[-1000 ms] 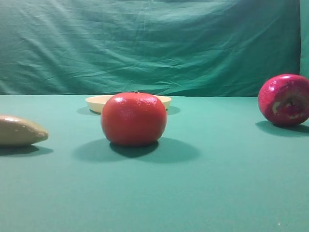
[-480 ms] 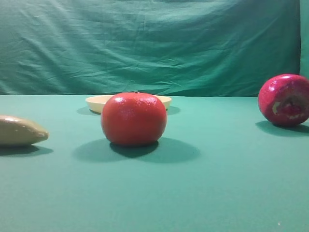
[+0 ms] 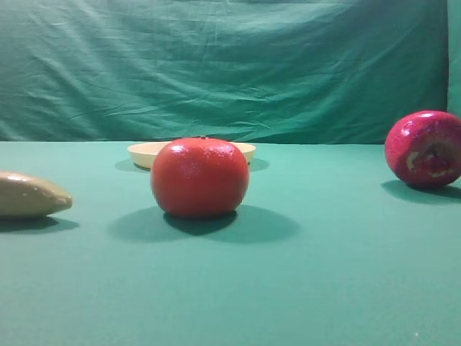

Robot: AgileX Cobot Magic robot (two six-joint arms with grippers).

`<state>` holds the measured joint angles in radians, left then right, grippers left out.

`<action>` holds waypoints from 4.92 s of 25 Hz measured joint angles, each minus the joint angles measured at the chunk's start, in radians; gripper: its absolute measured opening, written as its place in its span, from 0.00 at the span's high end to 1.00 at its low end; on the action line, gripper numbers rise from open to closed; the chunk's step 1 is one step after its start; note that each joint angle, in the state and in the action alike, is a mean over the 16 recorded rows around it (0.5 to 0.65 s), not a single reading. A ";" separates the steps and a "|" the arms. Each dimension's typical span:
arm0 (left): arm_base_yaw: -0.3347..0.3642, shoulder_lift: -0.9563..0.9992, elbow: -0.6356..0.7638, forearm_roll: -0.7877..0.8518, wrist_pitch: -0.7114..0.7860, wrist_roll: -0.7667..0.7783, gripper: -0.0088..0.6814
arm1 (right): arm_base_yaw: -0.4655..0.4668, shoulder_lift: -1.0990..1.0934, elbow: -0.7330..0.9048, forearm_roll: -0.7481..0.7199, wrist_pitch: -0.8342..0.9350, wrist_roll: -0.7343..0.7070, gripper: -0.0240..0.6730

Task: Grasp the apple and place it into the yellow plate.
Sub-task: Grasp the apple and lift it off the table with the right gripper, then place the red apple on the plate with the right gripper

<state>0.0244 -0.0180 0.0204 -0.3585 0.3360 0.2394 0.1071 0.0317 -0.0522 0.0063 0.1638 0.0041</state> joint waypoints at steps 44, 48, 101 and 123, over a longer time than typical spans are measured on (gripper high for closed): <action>0.000 0.000 0.000 0.000 0.000 0.000 0.76 | 0.000 1.409 -0.869 0.235 0.445 -0.313 0.27; 0.000 0.000 0.000 0.000 0.000 0.000 0.76 | 0.000 1.475 -0.902 0.271 0.437 -0.346 0.10; 0.000 0.000 0.000 0.000 0.000 0.000 0.76 | 0.409 2.097 -1.626 0.450 0.215 -0.581 0.20; 0.000 0.000 0.000 0.000 0.000 0.000 0.76 | 0.418 1.973 -1.672 0.395 0.355 -0.574 0.36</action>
<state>0.0244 -0.0180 0.0204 -0.3585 0.3360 0.2394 0.5253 2.0051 -1.7239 0.4017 0.5191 -0.5703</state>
